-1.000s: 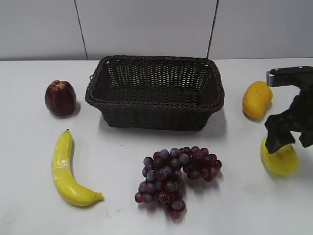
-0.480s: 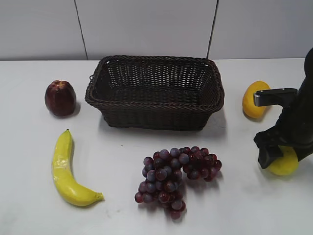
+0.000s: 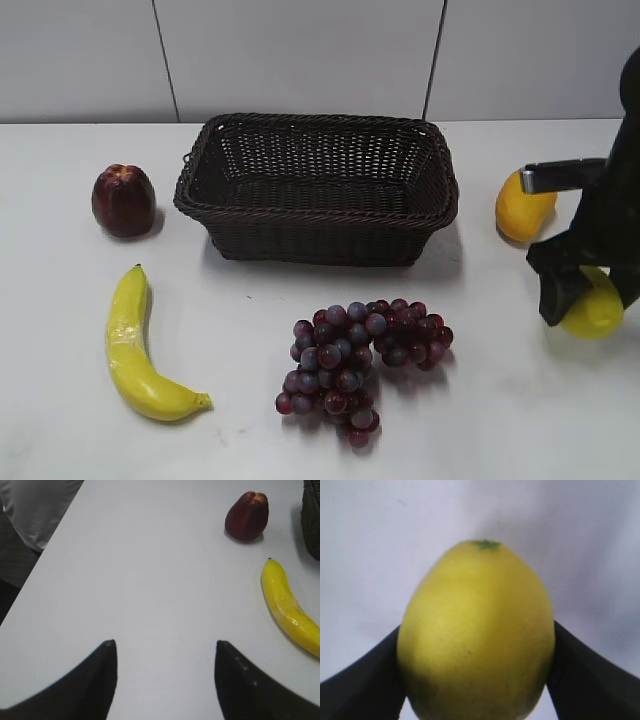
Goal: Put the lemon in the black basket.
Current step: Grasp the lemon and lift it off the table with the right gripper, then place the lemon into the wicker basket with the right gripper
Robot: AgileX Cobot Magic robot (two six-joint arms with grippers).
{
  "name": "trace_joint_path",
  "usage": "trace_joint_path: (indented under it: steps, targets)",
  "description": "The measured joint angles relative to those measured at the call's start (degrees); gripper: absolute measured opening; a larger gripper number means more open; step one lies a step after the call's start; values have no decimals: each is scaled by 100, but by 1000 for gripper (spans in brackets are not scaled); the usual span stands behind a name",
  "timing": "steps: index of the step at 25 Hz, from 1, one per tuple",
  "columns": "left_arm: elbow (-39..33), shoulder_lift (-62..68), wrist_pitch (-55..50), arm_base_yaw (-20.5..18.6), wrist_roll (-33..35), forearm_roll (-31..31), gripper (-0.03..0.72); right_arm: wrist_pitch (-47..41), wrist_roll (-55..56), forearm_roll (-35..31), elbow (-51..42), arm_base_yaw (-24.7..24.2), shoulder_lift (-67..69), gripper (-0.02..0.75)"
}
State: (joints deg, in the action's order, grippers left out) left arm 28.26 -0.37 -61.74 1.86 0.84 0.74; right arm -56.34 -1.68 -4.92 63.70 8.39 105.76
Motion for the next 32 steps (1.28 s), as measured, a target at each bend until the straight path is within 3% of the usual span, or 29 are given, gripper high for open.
trace_joint_path:
  steps: [5, 10, 17, 23, 32]
  targets:
    - [0, 0, 0, 0, 0, 0, 455, -939, 0, -363, 1472, 0, 7, 558]
    - [0, 0, 0, 0, 0, 0, 455, -947, 0, -1174, 3149, 64, 38, 557]
    - [0, 0, 0, 0, 0, 0, 455, -712, -191, -1298, 4874, 885, 618, 557]
    - [0, 0, 0, 0, 0, 0, 455, -394, -257, -1103, 5520, 1627, 1498, 557]
    - [0, 0, 0, 0, 0, 0, 455, 438, -287, -1052, 5613, 2059, 2694, 557]
